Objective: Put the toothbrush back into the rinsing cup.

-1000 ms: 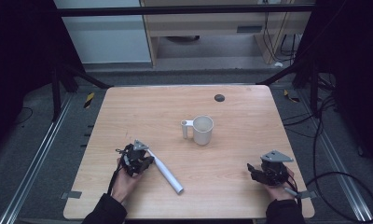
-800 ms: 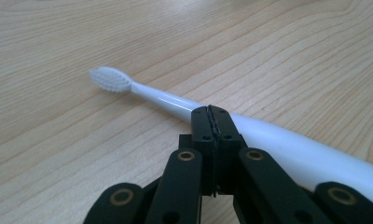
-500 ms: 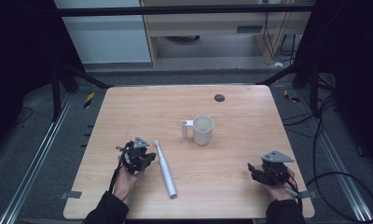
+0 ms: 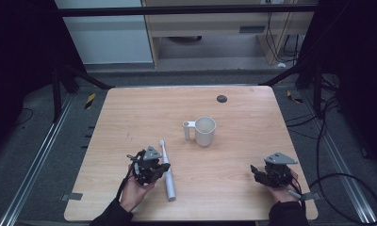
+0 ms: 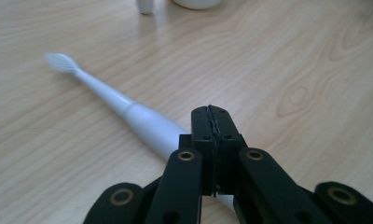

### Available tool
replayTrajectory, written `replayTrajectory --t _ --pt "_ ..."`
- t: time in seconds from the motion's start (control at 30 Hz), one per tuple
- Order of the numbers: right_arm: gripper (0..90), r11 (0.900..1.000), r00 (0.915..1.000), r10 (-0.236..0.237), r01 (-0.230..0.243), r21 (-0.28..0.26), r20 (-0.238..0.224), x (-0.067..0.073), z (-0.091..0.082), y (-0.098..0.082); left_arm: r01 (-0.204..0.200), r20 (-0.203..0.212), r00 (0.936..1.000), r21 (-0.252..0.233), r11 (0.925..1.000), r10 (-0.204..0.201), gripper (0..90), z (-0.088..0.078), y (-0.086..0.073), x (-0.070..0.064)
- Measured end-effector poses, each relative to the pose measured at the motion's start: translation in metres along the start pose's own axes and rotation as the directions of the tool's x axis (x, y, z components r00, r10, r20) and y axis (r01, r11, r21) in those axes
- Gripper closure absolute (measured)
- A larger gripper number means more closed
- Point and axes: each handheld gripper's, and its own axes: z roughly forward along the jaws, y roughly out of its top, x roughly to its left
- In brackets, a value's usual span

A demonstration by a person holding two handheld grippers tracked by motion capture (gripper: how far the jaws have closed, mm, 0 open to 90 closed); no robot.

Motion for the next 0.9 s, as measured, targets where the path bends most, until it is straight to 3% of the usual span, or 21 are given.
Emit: replayTrajectory --t 0.1,0.27,0.9 --pt "37.7 1.0 1.0 0.002 -0.002 0.0 0.0 0.0 0.0 0.0 -0.029 0.032 0.9991 0.022 0.9993 0.028 88.7 0.004 -0.003 -0.013" --pt "37.7 1.0 1.0 0.003 -0.003 0.001 0.0 0.0 0.0 -0.001 -0.049 0.059 0.9972 0.058 0.9971 0.046 88.7 0.008 -0.008 -0.021" --pt "37.8 1.0 1.0 0.003 -0.003 0.0 0.0 0.0 -0.001 -0.001 -0.067 0.068 0.9959 0.109 0.9918 0.06 88.7 0.008 -0.018 -0.022"
